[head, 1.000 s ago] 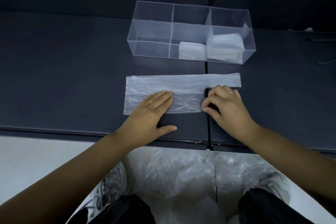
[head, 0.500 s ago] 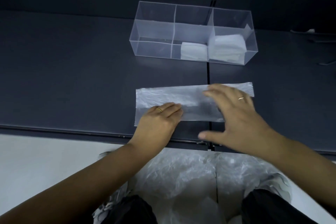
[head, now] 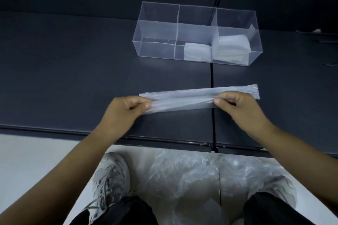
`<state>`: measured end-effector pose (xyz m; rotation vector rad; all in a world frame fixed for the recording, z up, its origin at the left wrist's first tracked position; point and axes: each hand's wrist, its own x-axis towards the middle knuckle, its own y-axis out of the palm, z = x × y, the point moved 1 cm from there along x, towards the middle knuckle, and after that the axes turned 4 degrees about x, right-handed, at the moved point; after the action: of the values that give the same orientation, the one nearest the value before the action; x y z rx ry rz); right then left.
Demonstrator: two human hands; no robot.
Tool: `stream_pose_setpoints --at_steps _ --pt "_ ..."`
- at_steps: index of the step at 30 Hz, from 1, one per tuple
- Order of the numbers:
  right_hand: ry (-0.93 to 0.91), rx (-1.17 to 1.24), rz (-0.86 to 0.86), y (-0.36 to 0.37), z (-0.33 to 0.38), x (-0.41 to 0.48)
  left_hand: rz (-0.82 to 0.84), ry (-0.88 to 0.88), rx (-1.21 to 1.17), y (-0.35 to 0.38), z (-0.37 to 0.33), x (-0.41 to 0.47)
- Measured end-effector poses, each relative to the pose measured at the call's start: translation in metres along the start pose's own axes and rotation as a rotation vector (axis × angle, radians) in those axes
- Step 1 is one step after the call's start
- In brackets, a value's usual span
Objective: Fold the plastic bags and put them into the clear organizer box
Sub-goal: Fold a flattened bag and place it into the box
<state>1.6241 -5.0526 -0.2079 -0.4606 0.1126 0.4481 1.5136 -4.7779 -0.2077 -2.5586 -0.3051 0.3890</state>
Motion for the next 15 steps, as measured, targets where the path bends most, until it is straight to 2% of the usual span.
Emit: stream_pose_setpoints --at_steps 3,6,8,10,12,13,15 --pt "0.060 0.007 -0.090 0.002 -0.001 0.012 -0.077 -0.129 -0.154 -0.006 0.007 0.010" --pt "0.111 -0.008 -0.136 0.004 -0.001 0.018 -0.200 -0.177 -0.127 -0.006 0.009 0.013" --pt "0.139 -0.010 -0.161 0.006 -0.001 0.022 -0.404 -0.072 0.102 -0.004 0.005 0.006" --pt "0.158 -0.022 -0.172 0.008 0.000 0.024 -0.526 0.234 0.405 0.007 -0.008 -0.005" --pt "0.170 -0.043 -0.171 0.008 0.000 0.026 -0.366 0.495 0.549 0.029 -0.019 -0.012" --pt "0.173 -0.052 -0.172 0.008 0.000 0.026 -0.230 0.538 0.613 0.040 -0.021 -0.014" --pt "0.171 -0.069 -0.185 0.009 -0.001 0.026 0.015 0.494 0.778 0.057 -0.020 -0.016"
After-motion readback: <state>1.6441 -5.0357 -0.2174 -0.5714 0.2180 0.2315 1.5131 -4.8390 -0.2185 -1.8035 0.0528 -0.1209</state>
